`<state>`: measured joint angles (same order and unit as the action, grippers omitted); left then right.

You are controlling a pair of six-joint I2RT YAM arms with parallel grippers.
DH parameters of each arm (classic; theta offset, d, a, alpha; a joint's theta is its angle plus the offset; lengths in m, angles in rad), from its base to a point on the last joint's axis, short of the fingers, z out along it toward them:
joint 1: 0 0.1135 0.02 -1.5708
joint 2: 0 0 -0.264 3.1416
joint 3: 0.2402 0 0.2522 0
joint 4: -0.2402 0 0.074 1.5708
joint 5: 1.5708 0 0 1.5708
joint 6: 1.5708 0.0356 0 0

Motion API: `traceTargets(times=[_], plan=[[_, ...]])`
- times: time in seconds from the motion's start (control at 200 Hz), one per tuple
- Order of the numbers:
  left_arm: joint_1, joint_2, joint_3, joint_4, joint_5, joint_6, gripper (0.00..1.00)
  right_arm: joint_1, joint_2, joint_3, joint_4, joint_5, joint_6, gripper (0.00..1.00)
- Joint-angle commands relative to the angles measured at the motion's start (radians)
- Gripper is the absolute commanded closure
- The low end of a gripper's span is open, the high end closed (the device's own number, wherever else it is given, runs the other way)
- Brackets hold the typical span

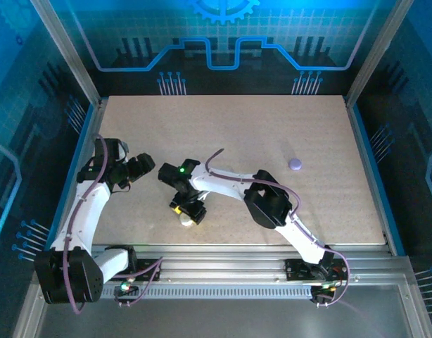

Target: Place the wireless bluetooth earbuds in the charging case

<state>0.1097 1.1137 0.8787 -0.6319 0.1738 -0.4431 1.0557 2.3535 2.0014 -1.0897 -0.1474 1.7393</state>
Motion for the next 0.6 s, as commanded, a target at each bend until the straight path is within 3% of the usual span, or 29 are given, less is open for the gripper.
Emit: traceTargets(times=[0.0,0.215,0.595], plan=[[0.012,-0.007,-0.01,-0.023,0.027,0.017,0.18,0.021,0.015,0.011,-0.039,0.006,0.043,0.34],[0.012,-0.008,-0.012,-0.022,0.033,0.017,0.18,0.021,0.021,-0.008,-0.012,0.008,0.061,0.4],[0.012,-0.007,-0.014,-0.015,0.044,0.015,0.18,0.02,0.042,-0.031,0.008,0.003,0.07,0.4]])
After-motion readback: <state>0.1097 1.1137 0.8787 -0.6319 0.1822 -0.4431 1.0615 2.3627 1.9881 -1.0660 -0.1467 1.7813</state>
